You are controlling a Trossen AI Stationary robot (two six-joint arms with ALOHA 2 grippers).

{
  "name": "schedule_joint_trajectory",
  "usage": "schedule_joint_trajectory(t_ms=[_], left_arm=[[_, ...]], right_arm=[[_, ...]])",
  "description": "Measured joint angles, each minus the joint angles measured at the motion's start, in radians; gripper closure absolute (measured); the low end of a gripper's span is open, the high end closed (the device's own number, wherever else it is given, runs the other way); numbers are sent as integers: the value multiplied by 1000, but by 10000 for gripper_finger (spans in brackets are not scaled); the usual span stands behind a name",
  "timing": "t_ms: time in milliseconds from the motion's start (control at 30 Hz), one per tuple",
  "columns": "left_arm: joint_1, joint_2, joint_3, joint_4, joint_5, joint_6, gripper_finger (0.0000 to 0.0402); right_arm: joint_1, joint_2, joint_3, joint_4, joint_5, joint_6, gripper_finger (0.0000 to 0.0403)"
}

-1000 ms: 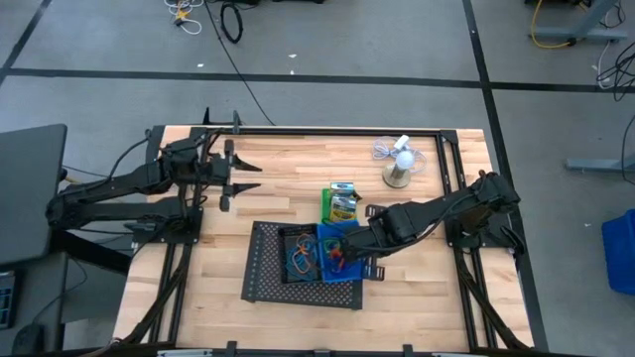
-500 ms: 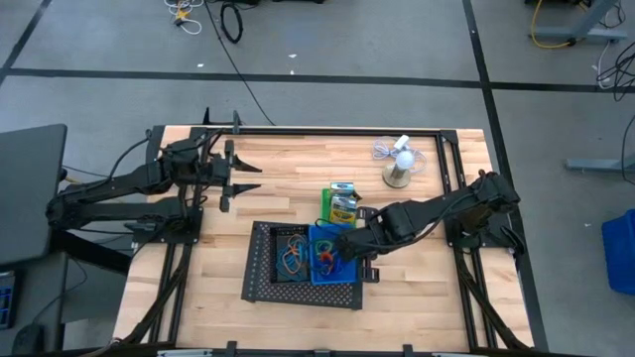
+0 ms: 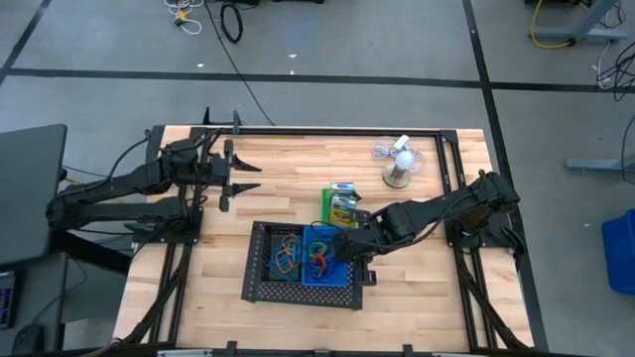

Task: Pick & Place Office Desk Supplies
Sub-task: Put the blue bin with the spring keychains on the shelf

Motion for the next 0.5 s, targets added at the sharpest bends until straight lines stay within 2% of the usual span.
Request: schedule_joint_trajectory(t_ms=[500], left_arm=[[0,0,0,1,1,3,214]], right_arm=[[-33,37,0,74,-58,-109,403]])
